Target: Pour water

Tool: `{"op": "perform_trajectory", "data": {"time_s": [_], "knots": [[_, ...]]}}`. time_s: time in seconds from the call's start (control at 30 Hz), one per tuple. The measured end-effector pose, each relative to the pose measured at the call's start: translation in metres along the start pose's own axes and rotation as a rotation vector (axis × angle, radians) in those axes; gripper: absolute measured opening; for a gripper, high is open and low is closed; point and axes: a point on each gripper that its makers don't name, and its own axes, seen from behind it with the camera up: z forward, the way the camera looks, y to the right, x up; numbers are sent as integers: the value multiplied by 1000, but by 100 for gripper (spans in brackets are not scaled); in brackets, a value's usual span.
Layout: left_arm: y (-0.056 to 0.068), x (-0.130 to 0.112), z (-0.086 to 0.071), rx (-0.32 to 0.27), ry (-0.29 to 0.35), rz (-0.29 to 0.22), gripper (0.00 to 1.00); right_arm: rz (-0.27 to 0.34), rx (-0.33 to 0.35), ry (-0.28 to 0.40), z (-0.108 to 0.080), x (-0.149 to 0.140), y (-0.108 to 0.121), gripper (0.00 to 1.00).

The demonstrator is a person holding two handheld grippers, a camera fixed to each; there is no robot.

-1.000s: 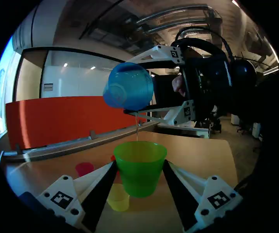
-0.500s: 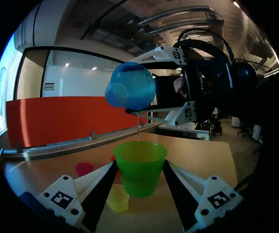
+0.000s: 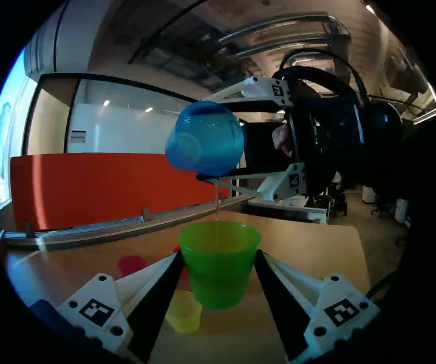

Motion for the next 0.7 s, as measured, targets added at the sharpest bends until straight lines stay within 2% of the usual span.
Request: {"op": "perform_trajectory", "data": {"time_s": [0.7], "knots": [[1, 5, 0, 3, 12, 1, 83, -32, -3, -3, 3, -7, -1, 88]]}}
